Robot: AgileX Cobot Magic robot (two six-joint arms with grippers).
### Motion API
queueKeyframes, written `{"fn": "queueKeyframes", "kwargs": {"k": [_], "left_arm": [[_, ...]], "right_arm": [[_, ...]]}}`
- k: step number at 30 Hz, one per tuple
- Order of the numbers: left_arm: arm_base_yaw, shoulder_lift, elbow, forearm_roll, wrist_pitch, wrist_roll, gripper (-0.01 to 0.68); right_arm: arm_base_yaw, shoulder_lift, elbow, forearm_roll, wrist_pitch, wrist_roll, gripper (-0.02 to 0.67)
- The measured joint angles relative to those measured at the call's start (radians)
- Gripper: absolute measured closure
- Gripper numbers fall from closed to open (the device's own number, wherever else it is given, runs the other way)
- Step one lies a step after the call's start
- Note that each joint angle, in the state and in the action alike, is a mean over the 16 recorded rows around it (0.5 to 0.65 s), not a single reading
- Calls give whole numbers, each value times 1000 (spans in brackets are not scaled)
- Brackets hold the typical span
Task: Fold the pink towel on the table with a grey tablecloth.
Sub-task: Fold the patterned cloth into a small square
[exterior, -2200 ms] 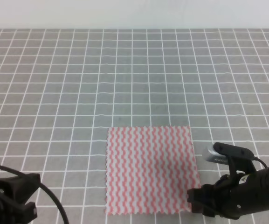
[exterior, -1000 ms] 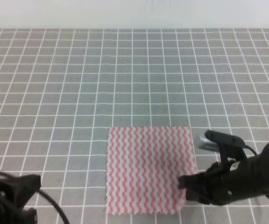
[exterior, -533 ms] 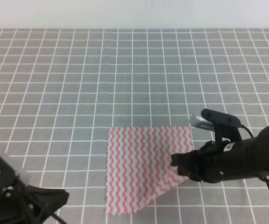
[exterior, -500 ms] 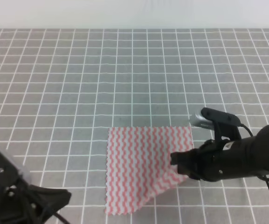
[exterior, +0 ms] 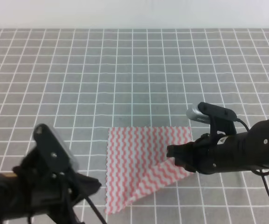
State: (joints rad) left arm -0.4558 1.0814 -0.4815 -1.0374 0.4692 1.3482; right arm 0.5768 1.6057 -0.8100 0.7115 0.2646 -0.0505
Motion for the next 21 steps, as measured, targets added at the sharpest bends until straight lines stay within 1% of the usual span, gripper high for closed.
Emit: {"fn": "queueKeyframes", "kwargs": {"k": [8,12,16,21], "left_arm": [[-116,122,-13,8,-111,93,674],[-169,175,-13,7,-168,142,660],[-211,222,-14,5,-214,184,612],[-240,271,-14,0,-263,208,510]], "right_arm": [[0,5,-1,7,-20,0,664],[0,5,-1,9,-23,0,664],[0,4,-1,13,-24,0,664],[0,3,-1,21,-27,0,664]]}}
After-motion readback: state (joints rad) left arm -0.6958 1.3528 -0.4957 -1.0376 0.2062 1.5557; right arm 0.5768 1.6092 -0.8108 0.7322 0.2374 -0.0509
